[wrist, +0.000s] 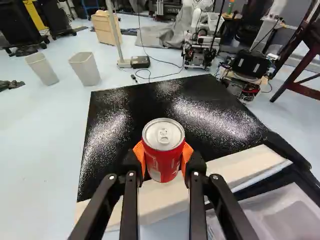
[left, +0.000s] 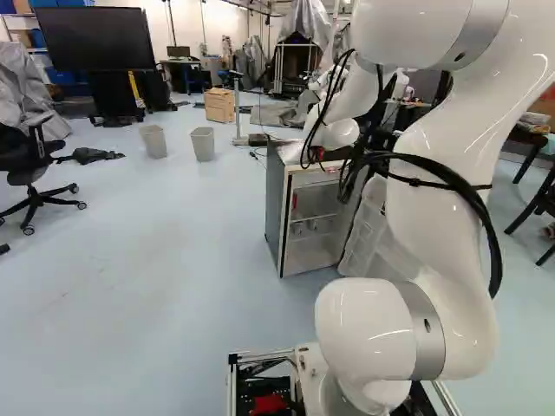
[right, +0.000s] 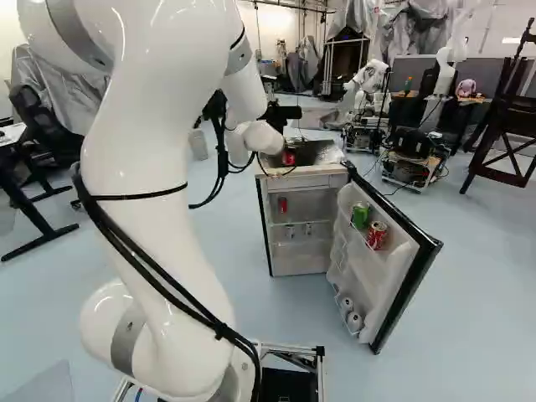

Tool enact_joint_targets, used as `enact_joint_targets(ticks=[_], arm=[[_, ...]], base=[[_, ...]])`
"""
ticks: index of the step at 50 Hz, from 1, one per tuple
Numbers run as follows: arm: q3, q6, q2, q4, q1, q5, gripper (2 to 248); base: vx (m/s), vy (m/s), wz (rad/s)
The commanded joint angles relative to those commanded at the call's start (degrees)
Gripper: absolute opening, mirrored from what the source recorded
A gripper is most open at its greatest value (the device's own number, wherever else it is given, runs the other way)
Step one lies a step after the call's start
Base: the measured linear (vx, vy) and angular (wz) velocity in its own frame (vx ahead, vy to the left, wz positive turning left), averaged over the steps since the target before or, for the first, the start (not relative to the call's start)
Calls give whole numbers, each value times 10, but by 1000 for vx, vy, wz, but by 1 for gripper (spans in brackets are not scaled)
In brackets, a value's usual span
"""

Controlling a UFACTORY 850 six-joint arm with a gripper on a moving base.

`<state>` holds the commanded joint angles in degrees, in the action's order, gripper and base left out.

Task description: Grab a drink from the fridge

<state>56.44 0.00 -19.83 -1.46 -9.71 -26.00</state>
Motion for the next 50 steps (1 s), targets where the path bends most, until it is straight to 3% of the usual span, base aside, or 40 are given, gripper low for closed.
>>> enact_joint_targets(ticks=[50], arm=[[13,0,-23,0,2,-1,94]], base=[[0,0,0]])
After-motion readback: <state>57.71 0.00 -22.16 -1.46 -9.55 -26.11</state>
